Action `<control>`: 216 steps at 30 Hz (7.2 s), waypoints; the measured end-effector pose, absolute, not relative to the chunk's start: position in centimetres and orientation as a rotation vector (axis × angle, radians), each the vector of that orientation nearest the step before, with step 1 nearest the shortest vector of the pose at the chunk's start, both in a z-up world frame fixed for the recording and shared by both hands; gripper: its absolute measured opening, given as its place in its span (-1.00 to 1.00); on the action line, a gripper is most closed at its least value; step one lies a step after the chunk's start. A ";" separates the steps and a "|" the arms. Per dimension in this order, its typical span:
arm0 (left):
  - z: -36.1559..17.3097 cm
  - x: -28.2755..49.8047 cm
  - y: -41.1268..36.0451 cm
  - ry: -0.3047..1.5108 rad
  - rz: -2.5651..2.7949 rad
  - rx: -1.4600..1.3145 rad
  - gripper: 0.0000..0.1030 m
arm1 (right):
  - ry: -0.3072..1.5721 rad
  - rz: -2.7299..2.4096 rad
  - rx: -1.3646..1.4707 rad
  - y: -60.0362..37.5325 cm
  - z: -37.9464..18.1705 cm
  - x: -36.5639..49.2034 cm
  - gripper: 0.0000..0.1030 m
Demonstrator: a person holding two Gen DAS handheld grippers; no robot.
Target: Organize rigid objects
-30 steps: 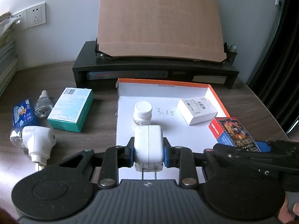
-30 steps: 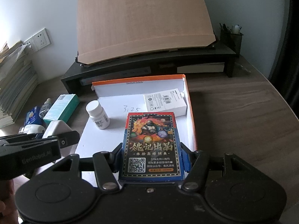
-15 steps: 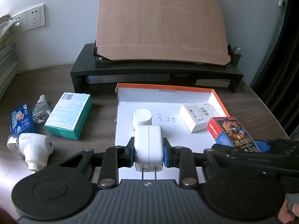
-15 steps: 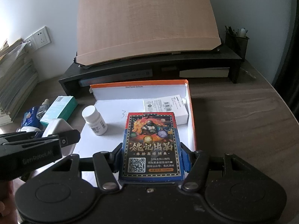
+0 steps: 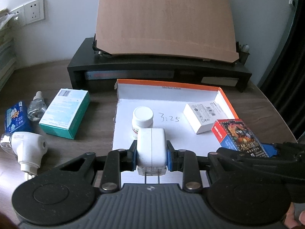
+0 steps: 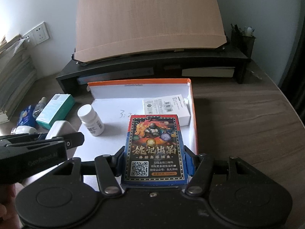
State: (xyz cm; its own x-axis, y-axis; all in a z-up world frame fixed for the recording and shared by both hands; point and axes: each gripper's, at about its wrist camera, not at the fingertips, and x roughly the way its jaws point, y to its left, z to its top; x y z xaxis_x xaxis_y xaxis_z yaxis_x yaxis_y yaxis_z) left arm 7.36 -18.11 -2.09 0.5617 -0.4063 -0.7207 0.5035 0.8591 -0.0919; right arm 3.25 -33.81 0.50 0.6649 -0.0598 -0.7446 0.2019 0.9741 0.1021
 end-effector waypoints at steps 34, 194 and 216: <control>-0.9 5.8 -16.3 0.801 -0.563 0.131 0.85 | 0.729 -0.262 0.212 -31.9 4.0 -2.0 0.61; -0.6 0.2 -11.8 0.773 -0.756 0.097 -0.30 | 0.700 -0.206 0.170 -29.2 5.1 -9.2 -0.07; -0.5 -0.4 -12.0 0.755 -0.735 0.093 -0.30 | 0.679 -0.206 0.163 -29.4 5.3 -9.4 -0.07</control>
State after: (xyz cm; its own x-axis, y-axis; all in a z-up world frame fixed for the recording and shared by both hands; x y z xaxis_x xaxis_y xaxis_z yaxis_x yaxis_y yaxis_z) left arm -0.44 -12.03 -0.46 0.4948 -0.5732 -0.6532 0.6370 0.7505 -0.1761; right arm -9.45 -29.40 5.30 0.7594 -0.1354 -0.6364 0.2412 0.9670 0.0820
